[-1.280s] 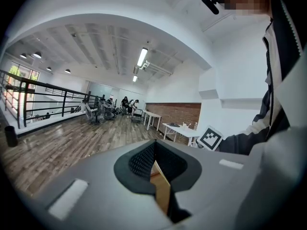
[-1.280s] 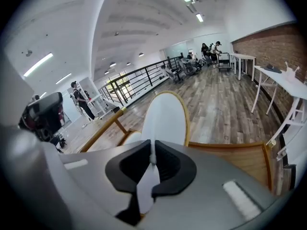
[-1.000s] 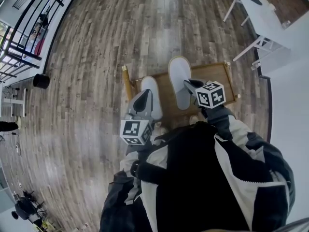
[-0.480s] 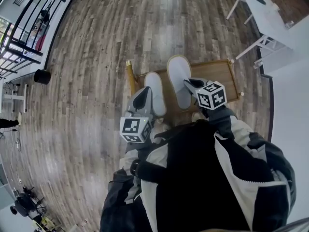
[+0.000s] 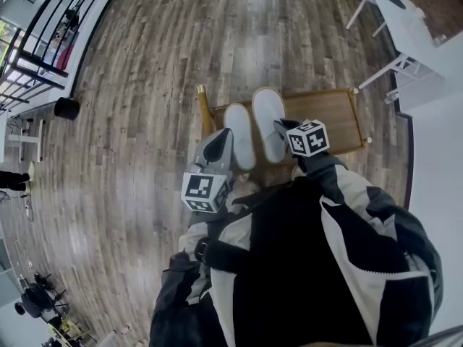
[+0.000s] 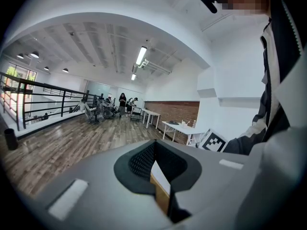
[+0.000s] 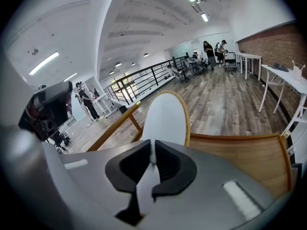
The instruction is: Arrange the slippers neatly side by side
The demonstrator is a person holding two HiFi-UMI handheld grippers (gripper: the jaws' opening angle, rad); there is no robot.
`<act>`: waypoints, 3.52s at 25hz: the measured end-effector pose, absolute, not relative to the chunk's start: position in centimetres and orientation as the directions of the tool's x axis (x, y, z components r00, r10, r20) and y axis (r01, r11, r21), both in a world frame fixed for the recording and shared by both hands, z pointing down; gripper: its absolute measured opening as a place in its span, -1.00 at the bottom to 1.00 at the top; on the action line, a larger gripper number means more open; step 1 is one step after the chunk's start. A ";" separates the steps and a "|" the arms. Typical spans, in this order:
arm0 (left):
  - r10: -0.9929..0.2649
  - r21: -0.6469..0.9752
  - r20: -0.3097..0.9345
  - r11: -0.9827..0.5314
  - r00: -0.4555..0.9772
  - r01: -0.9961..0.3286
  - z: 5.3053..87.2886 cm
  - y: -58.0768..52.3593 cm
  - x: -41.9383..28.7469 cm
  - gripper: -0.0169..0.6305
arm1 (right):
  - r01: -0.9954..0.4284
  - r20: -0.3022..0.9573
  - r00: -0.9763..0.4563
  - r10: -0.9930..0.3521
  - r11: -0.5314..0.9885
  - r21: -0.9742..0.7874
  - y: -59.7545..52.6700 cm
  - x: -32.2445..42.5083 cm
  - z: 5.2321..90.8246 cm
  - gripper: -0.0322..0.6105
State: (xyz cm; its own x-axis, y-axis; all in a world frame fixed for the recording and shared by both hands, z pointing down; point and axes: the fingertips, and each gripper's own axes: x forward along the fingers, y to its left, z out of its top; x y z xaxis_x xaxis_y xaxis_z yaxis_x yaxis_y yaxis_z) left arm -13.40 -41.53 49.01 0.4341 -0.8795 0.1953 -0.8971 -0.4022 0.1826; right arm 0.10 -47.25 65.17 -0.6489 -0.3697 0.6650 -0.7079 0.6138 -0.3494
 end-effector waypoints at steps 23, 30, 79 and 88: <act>-0.888 0.142 0.230 -0.375 0.399 -0.916 49.0 -39.6 -16.5 -0.90 | -0.785 0.855 -0.441 -0.271 0.578 -0.222 -49.2 -0.4 77.9 -0.82; -0.891 0.139 0.245 -0.356 0.381 -0.924 49.4 -39.0 -17.4 -0.90 | -0.796 0.878 -0.405 -0.257 0.571 -0.200 -49.5 -0.4 79.4 -0.80; -0.845 0.088 0.069 -0.525 0.531 -0.847 41.7 -48.6 -3.1 -0.90 | -0.713 0.181 -0.691 -0.700 0.701 -0.011 -49.3 8.3 41.4 -0.90; -0.861 0.098 0.054 -0.499 0.505 -0.861 41.4 -49.1 -2.2 -0.90 | -0.703 0.201 -0.692 -0.693 0.710 0.026 -50.0 9.3 42.1 -0.90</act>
State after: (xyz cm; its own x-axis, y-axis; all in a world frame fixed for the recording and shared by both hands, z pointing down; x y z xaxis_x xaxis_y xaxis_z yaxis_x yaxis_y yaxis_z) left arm -2.23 -49.09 41.40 0.5054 -0.8612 0.0539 -0.8610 -0.4992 0.0975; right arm 9.33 -50.03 42.14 -0.6924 -0.6931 0.2006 -0.7034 0.7103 0.0265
